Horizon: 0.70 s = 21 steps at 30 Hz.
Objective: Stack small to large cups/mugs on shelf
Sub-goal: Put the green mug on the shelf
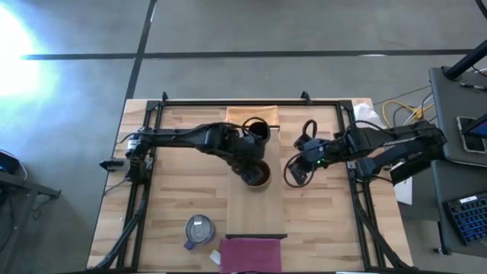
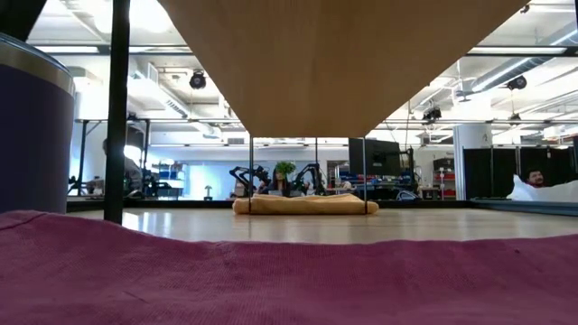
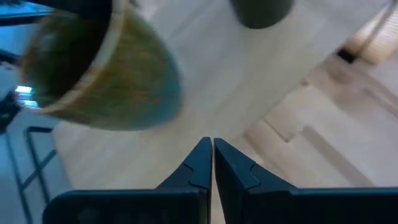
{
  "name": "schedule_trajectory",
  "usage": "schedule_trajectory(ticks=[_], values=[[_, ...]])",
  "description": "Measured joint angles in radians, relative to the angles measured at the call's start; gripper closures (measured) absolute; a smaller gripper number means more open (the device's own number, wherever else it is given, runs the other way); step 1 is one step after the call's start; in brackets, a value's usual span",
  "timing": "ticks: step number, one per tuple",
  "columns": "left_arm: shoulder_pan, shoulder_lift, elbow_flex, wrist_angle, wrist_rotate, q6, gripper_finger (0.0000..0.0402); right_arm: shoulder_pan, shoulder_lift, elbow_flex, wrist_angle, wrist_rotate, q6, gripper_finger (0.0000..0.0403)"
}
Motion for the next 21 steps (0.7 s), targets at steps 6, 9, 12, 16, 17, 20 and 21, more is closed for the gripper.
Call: schedule_trajectory(ticks=[6,9,12,16,17,20,21], values=[[0.022,-0.001,-0.001,0.012,-0.049,-0.02,0.0381,0.015,0.025,-0.006,0.072,-0.042,-0.034,0.0394],[0.028,-0.001,-0.001,0.013,-0.063,-0.026,0.037,0.019,0.044,-0.007,0.106,-0.049,-0.038,0.0394],[0.03,-0.001,-0.001,0.017,-0.061,-0.027,0.0367,0.018,0.063,-0.007,0.12,-0.053,-0.042,0.0394],[0.03,-0.001,-0.004,0.048,-0.053,-0.026,0.037,0.018,0.09,-0.007,0.16,-0.061,-0.042,0.0394],[0.03,-0.001,-0.004,0.056,-0.048,-0.025,0.0371,0.018,0.092,-0.007,0.166,-0.062,-0.041,0.0394],[0.03,-0.001,-0.005,0.052,-0.043,-0.024,0.0371,0.018,0.103,-0.008,0.183,-0.063,-0.04,0.0394],[0.03,-0.001,-0.005,0.048,-0.042,-0.023,0.0371,0.018,0.103,-0.009,0.184,-0.062,-0.04,0.0394]])
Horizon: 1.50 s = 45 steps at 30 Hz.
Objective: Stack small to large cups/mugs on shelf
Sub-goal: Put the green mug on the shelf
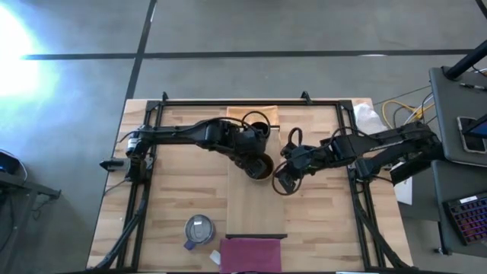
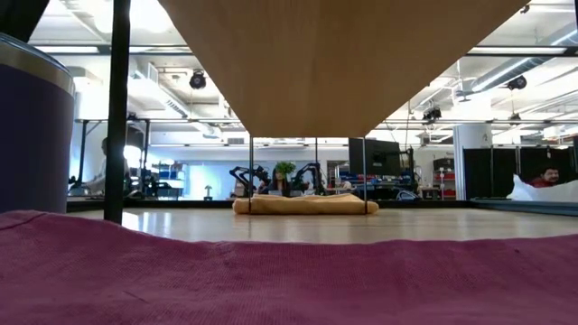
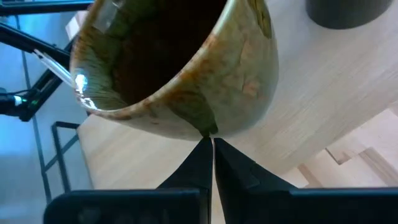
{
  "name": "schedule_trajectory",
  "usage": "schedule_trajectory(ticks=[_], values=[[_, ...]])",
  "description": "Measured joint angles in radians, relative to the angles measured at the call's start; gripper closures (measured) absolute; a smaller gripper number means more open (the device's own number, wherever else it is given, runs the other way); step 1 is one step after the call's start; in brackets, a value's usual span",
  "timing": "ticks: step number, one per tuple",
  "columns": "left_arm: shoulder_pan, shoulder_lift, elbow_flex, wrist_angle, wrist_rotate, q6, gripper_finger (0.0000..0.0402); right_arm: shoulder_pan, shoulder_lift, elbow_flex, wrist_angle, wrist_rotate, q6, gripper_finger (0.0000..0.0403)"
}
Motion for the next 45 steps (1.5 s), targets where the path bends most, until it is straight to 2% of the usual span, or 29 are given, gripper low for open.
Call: schedule_trajectory(ticks=[9,23,32,35,45], values=[[-0.001,0.0,-0.006,-0.003,0.007,0.001,0.0365,0.0,0.015,-0.008,0.012,0.001,0.0,0.0394],[-0.006,-0.056,-0.002,-0.023,0.007,-0.021,0.0292,0.0,0.011,-0.016,-0.019,0.01,-0.003,0.0394],[-0.042,-0.063,-0.004,-0.179,-0.03,-0.019,0.0289,0.007,0.005,-0.015,-0.049,0.011,0.001,0.0394],[-0.063,-0.074,-0.004,-0.159,-0.074,-0.004,0.0289,0.009,-0.003,-0.016,-0.069,0.013,0.006,0.0394],[-0.063,-0.083,-0.005,-0.061,-0.094,0.033,0.0289,0.008,-0.03,-0.012,-0.069,0.054,0.025,0.0394]])
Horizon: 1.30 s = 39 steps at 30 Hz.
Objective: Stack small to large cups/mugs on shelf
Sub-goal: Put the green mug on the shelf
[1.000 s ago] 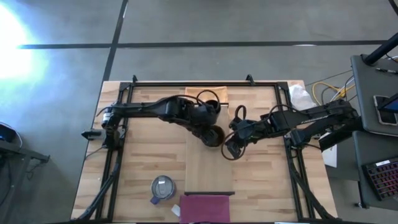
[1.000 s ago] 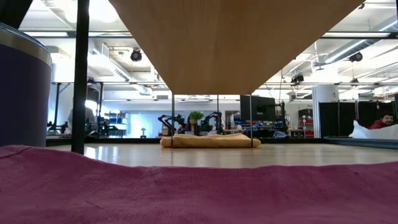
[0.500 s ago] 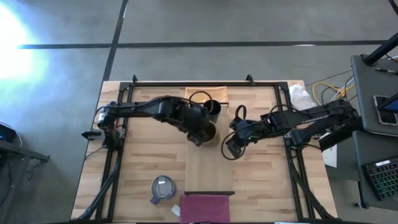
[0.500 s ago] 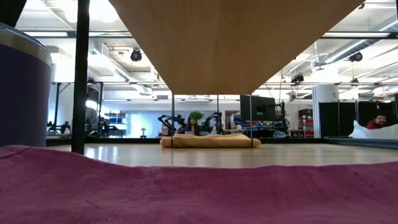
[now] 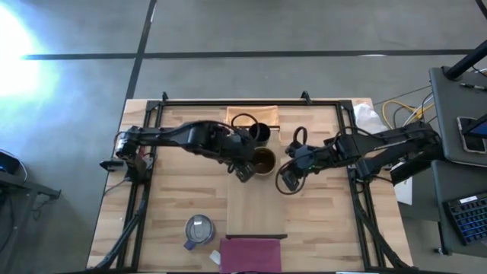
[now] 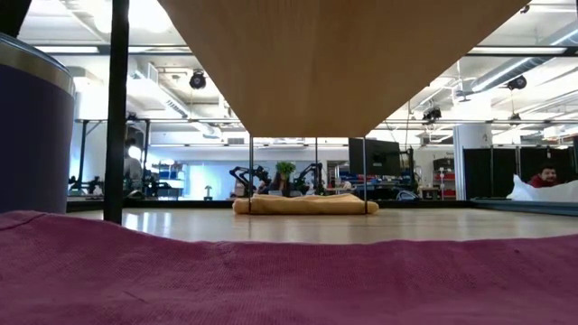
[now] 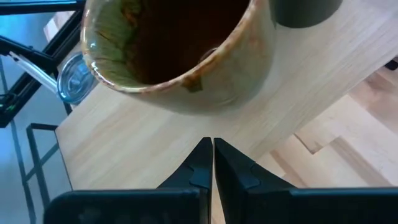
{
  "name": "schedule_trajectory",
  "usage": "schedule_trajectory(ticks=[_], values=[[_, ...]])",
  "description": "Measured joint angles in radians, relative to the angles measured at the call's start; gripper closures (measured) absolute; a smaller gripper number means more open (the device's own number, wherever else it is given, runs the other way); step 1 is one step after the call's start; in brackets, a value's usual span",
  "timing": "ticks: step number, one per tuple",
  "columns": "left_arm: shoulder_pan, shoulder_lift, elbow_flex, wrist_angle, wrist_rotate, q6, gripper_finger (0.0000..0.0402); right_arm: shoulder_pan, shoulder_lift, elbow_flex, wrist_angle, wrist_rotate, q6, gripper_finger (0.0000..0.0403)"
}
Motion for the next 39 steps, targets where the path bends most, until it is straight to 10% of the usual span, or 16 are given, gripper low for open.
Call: schedule_trajectory(ticks=[39], values=[[-0.131,-0.028,-0.173,0.024,-0.018,-0.188,0.0289,-0.135,0.001,0.002,0.058,0.146,-0.139,0.0394]])
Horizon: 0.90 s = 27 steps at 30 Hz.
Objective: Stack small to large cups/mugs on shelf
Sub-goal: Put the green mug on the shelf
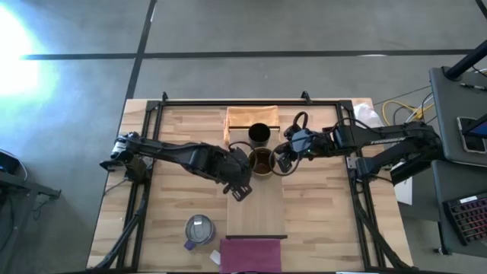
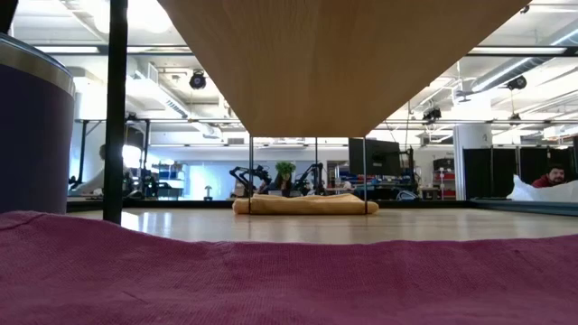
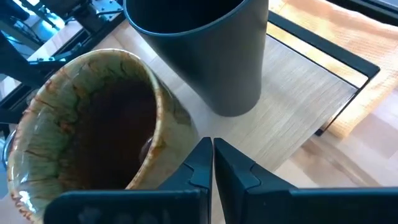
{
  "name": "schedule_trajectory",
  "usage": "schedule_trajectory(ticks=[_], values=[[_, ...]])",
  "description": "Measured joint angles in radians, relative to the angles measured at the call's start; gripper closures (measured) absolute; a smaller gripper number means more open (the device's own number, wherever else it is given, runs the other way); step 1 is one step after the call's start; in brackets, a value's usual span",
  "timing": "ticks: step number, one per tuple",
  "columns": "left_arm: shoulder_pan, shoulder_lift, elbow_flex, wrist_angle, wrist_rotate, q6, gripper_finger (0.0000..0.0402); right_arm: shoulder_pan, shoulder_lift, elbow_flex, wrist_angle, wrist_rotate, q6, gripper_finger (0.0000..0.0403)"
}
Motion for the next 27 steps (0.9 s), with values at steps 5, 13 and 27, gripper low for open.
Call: schedule_trajectory(ticks=[5,13,27], values=[[0.001,-0.003,-0.017,0.024,-0.004,0.001,0.0289,0.0,0.0,0.0,0.001,-0.034,0.004,0.0394],[0.002,-0.013,-0.036,0.02,-0.019,0.001,0.0289,0.023,0.0,0.0,0.003,-0.075,0.007,0.0394],[0.002,-0.014,-0.048,0.018,-0.036,0.004,0.0289,0.092,0.0,0.0,-0.004,-0.078,0.059,0.0394]])
